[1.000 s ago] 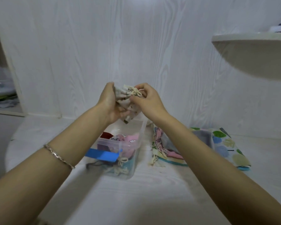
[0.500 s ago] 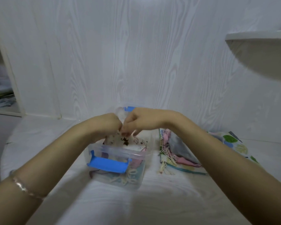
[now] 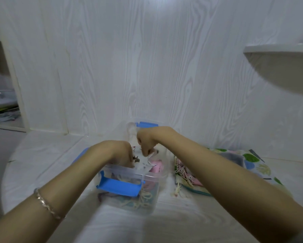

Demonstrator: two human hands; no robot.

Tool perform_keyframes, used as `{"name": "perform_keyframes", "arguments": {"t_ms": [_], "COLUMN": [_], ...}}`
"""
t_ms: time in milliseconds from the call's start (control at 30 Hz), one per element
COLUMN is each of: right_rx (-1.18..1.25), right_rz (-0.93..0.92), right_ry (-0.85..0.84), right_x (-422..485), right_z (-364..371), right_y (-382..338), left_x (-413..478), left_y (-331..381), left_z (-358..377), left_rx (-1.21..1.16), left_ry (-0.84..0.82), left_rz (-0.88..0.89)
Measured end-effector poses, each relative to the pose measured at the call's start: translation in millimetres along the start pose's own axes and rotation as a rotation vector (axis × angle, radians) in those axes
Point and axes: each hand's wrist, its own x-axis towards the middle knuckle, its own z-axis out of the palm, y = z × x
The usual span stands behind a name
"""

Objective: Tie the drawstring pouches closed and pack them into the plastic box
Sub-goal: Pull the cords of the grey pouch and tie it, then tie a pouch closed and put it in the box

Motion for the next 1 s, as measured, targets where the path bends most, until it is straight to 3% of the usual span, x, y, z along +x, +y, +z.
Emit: {"name": "perform_keyframes", "arguments": {"t_ms": [133,233,333,400,467,533,667,733,833,1000], "right_rx": [-0.212,-0.14,0.002,-0.06,-0.099,-0.037,0.312,0.449,0.508,0.605], "right_rz": [0.081,0.015,-0.082,-0.064,-0.051,-0.087,-0.09,-0.088,-0.021,0.125], "right_ry": [-0.054,-0.043,-0.31,-0.448,-0.397,-0.277,0.308,0.483,0.557,0.439], "right_x": [-13,-14,-10,-7,-8,-20,-70,-100,-128,-150], "right_z": [2,4,10,17,19,13,-13,-18,4,89], "right_y": [-2,-5,-13,-18,-17,-13,21,47,90,142], "left_x": [0,5,8,9,10,8,-4,-9,-12,28], "left_y": [3,5,5,2,-1,3,36,65,116,179], "left_z": [0,-2,-2,-1,0,-2,-19,-26,-21,28], "left_rx": [0.056,0.059,0.051,-0.016,-0.096,-0.19,-0.373,-0.441,-0.43,-0.326], "left_ry": [0.002,0.014,-0.237,-0.352,-0.353,-0.237,0.354,0.513,0.571,0.384], "left_rz": [0.024,0.078,0.177,0.176,0.167,0.167,0.246,0.299,0.347,0.333]}}
